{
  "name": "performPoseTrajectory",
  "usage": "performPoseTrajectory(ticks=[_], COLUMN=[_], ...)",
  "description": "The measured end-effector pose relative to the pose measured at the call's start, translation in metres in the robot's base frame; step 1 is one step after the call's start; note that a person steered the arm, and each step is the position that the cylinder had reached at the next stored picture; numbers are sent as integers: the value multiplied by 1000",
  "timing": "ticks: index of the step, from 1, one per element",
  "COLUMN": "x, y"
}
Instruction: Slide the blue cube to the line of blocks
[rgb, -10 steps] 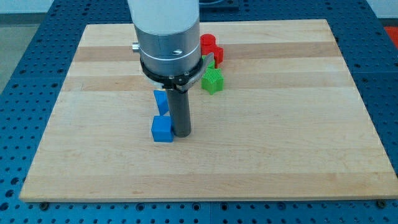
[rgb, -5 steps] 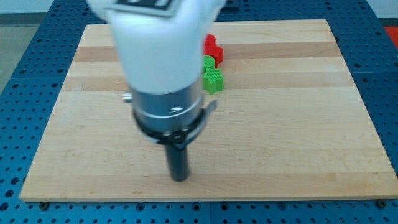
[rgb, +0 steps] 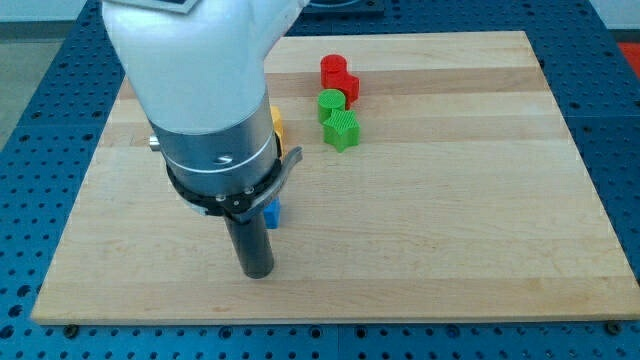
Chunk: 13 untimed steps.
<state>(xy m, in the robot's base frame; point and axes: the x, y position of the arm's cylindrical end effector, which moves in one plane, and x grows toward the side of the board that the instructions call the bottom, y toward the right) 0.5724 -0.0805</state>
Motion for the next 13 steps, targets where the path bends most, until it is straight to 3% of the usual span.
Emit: performPoseTrajectory(ticks=[3,5,8,13], x=[-50,-56,-66,-81], y=[-3,-3,56,33])
